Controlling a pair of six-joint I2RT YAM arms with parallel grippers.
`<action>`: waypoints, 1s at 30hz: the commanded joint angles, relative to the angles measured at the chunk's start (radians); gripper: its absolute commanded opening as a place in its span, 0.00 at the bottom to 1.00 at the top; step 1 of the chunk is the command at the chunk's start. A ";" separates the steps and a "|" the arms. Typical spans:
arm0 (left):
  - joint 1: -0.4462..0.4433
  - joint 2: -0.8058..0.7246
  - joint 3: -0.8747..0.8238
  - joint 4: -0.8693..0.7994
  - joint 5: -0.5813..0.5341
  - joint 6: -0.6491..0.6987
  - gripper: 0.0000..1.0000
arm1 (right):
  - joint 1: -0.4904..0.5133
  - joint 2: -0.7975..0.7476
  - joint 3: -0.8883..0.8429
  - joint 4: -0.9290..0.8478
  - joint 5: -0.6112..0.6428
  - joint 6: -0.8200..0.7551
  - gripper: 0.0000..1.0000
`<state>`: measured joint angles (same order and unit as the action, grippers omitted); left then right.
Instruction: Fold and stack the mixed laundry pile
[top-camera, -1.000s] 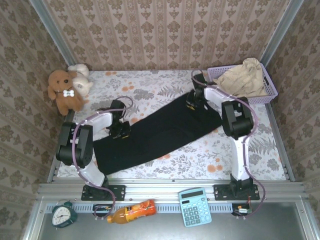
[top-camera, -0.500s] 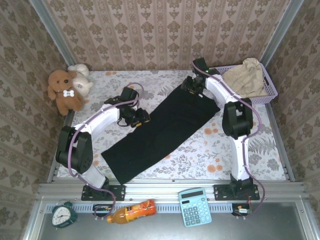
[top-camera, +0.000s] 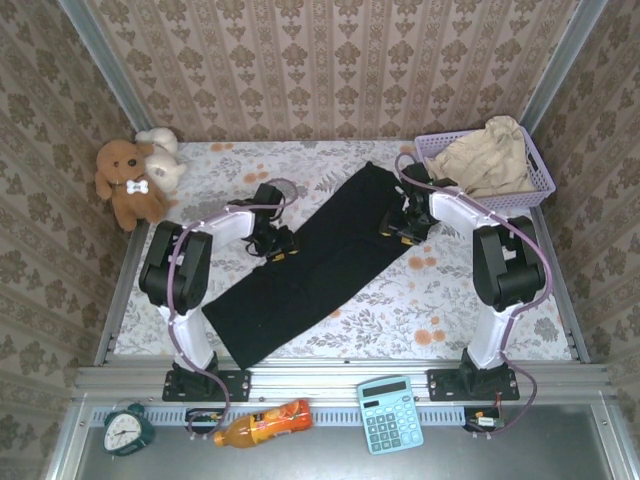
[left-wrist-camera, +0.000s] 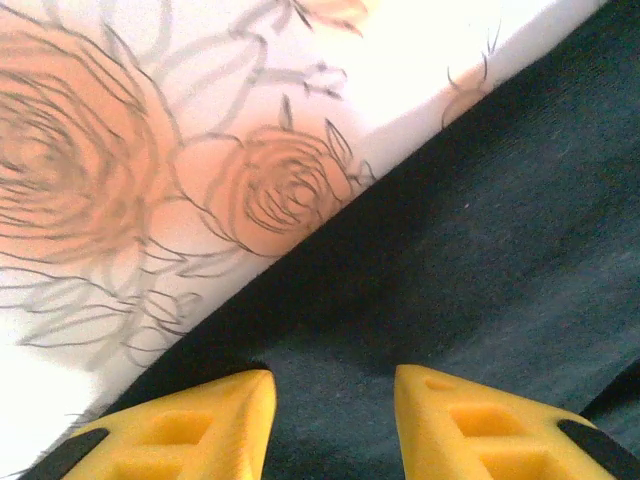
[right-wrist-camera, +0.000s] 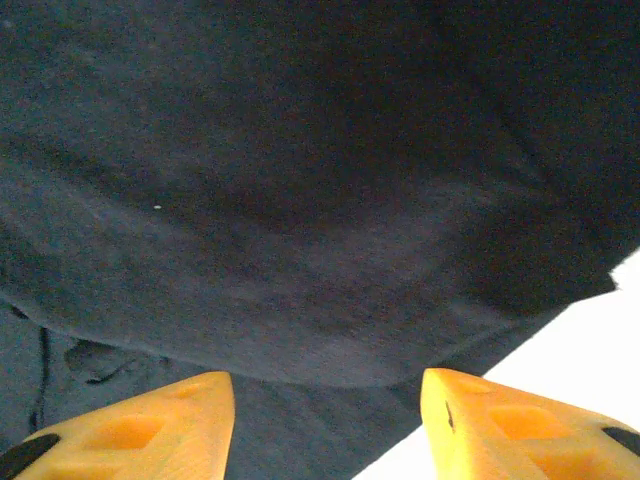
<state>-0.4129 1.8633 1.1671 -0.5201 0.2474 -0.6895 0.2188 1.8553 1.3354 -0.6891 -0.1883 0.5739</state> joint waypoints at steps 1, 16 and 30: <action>0.066 -0.010 -0.086 -0.069 -0.110 0.010 0.40 | -0.045 -0.081 -0.007 -0.013 0.043 -0.022 0.58; 0.210 0.192 0.266 -0.304 -0.227 0.310 0.43 | -0.033 0.331 0.382 -0.035 0.033 -0.046 0.51; 0.312 0.267 0.399 -0.326 -0.162 0.387 0.49 | -0.011 -0.028 -0.207 -0.093 0.057 0.049 0.48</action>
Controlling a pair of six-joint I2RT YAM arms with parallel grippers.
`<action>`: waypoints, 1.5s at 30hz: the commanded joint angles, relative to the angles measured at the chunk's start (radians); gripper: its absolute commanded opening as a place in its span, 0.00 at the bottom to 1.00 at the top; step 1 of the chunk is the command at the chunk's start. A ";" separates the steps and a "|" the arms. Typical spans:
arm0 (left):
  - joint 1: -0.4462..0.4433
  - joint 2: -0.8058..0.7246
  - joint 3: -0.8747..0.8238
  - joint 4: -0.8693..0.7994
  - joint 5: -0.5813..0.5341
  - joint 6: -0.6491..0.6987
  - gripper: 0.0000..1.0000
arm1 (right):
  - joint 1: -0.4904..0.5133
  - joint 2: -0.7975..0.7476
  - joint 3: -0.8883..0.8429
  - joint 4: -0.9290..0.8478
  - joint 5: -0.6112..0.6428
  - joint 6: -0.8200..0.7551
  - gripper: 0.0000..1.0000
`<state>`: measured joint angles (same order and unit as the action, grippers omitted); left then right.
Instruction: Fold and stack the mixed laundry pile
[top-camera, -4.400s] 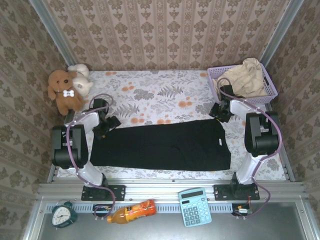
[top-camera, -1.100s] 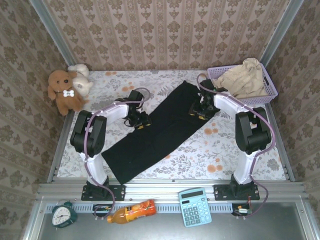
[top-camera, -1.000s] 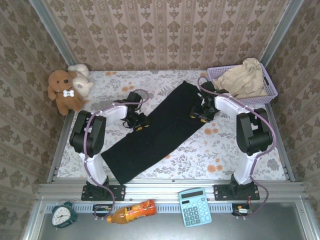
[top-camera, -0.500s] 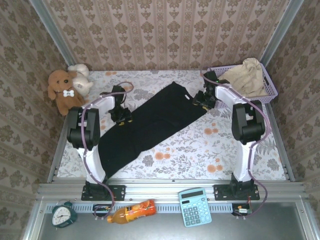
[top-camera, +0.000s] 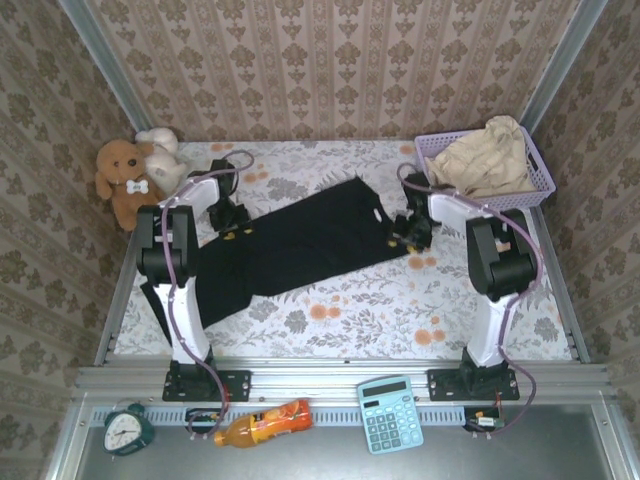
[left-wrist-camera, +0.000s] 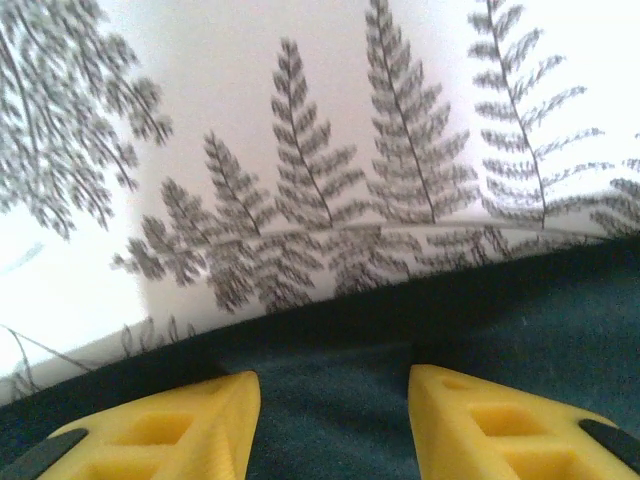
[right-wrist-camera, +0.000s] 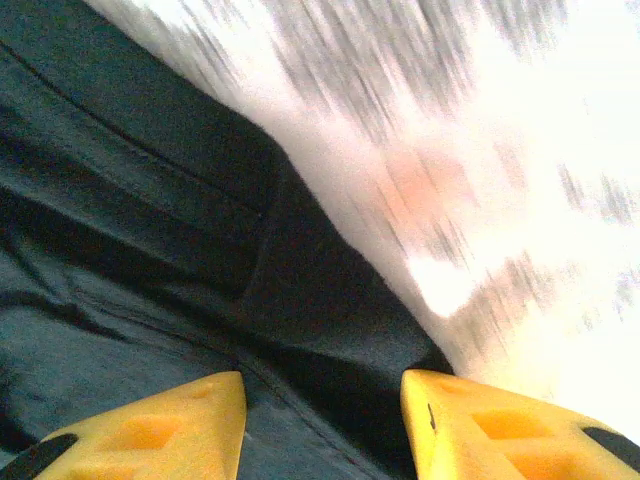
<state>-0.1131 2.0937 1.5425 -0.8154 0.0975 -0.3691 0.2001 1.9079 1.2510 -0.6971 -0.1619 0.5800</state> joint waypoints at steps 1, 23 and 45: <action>0.011 0.033 0.032 -0.034 0.010 0.077 0.51 | 0.010 -0.116 -0.161 -0.086 0.025 0.049 0.48; -0.205 -0.229 -0.247 0.099 0.189 -0.161 0.80 | 0.326 -0.084 -0.023 0.121 -0.135 0.141 0.48; -0.214 -0.137 -0.362 0.119 0.105 -0.131 0.80 | 0.259 -0.033 0.149 0.069 -0.090 0.095 0.00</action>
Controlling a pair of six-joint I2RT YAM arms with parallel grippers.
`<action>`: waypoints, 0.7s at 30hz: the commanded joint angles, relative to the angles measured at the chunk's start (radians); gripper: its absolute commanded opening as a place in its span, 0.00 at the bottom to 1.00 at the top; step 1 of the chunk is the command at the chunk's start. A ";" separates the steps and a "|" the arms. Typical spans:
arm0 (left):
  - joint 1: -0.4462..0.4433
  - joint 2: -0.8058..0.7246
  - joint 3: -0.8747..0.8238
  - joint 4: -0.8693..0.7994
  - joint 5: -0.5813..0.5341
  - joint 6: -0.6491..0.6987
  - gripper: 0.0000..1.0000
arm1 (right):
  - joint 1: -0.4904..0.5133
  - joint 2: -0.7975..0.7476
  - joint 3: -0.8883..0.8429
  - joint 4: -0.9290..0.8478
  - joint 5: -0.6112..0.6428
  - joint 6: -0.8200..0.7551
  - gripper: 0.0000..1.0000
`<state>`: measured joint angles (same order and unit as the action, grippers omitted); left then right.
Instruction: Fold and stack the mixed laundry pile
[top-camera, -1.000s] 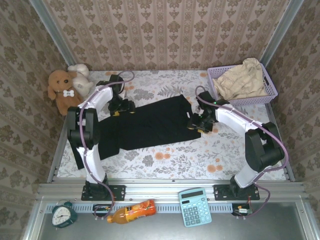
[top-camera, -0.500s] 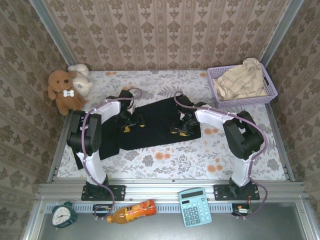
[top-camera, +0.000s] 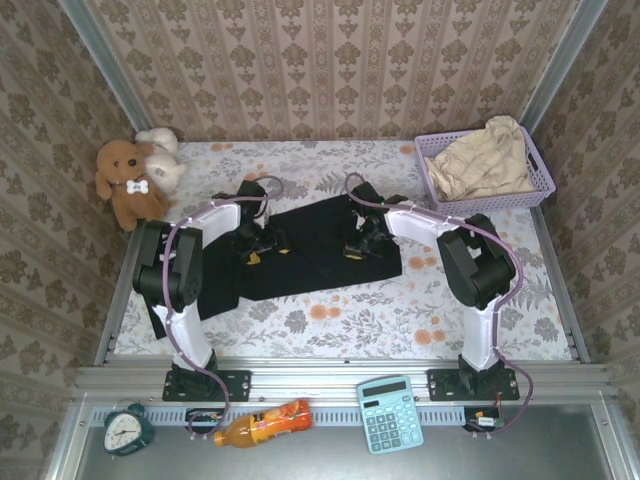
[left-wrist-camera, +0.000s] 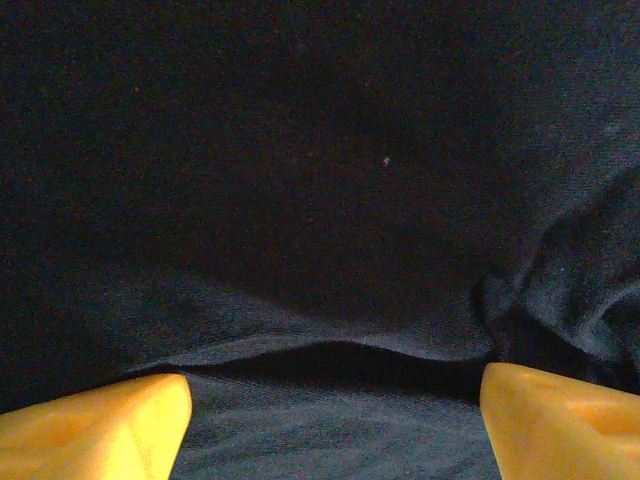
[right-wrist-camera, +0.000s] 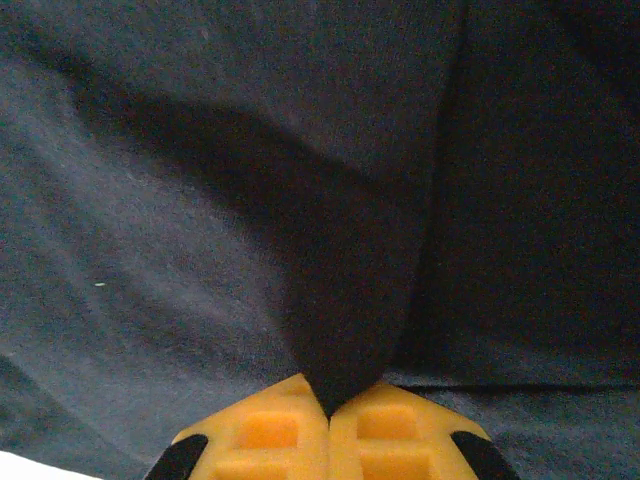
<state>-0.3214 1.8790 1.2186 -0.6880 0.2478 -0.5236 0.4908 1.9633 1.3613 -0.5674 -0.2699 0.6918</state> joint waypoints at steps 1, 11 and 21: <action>-0.005 0.081 -0.038 -0.010 -0.051 0.026 0.80 | -0.049 -0.103 0.041 -0.069 0.024 -0.018 0.00; -0.008 0.069 -0.014 -0.031 -0.055 0.034 0.80 | -0.133 -0.001 0.084 -0.067 0.036 -0.051 0.42; -0.019 -0.002 0.080 -0.071 -0.002 -0.019 0.82 | -0.026 -0.174 0.008 -0.116 0.073 -0.071 0.53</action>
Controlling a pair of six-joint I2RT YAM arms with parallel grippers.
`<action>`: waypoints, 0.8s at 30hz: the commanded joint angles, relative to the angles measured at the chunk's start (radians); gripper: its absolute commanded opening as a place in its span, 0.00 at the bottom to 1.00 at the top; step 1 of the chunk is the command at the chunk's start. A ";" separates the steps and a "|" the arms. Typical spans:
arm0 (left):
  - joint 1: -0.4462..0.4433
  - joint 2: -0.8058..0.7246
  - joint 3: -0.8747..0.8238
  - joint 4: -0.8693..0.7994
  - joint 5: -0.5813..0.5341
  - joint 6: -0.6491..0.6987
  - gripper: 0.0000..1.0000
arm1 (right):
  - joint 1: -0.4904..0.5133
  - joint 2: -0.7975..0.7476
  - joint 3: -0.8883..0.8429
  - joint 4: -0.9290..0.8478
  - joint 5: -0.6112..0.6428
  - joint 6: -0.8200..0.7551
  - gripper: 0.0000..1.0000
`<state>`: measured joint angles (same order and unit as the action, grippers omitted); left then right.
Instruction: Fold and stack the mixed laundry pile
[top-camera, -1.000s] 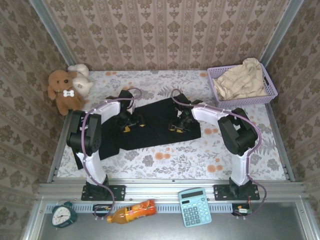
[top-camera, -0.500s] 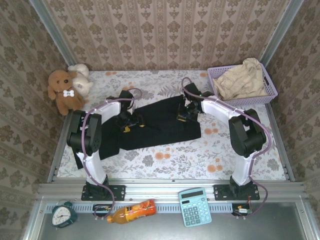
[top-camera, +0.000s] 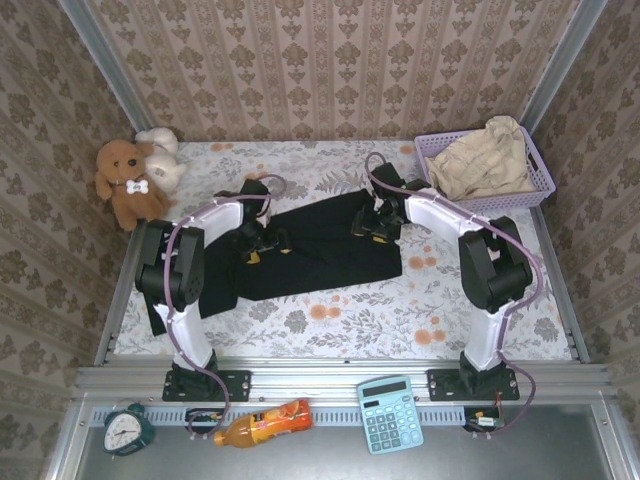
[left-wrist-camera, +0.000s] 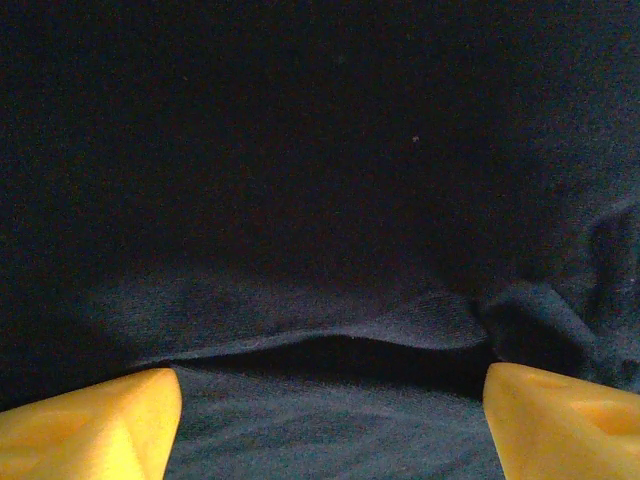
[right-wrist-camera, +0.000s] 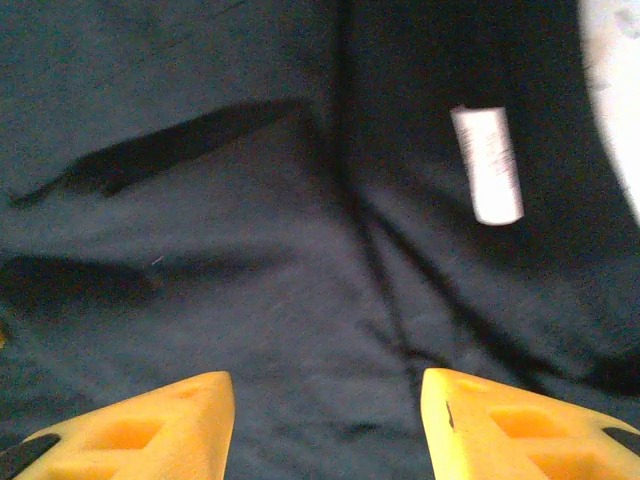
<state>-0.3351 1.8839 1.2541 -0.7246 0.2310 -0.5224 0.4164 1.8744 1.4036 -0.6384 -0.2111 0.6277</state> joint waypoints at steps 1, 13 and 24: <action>-0.009 -0.021 0.059 -0.035 0.026 -0.035 0.82 | 0.064 -0.098 -0.062 -0.026 0.006 0.005 0.53; -0.149 -0.114 0.004 0.191 0.010 -0.368 0.60 | -0.034 -0.114 -0.138 0.020 0.021 -0.004 0.53; -0.252 -0.059 -0.026 0.236 -0.203 -0.524 0.53 | -0.082 -0.113 -0.177 0.065 0.022 -0.001 0.53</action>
<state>-0.5835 1.7962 1.2381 -0.5098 0.1146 -0.9737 0.3370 1.7691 1.2591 -0.5838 -0.2092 0.6312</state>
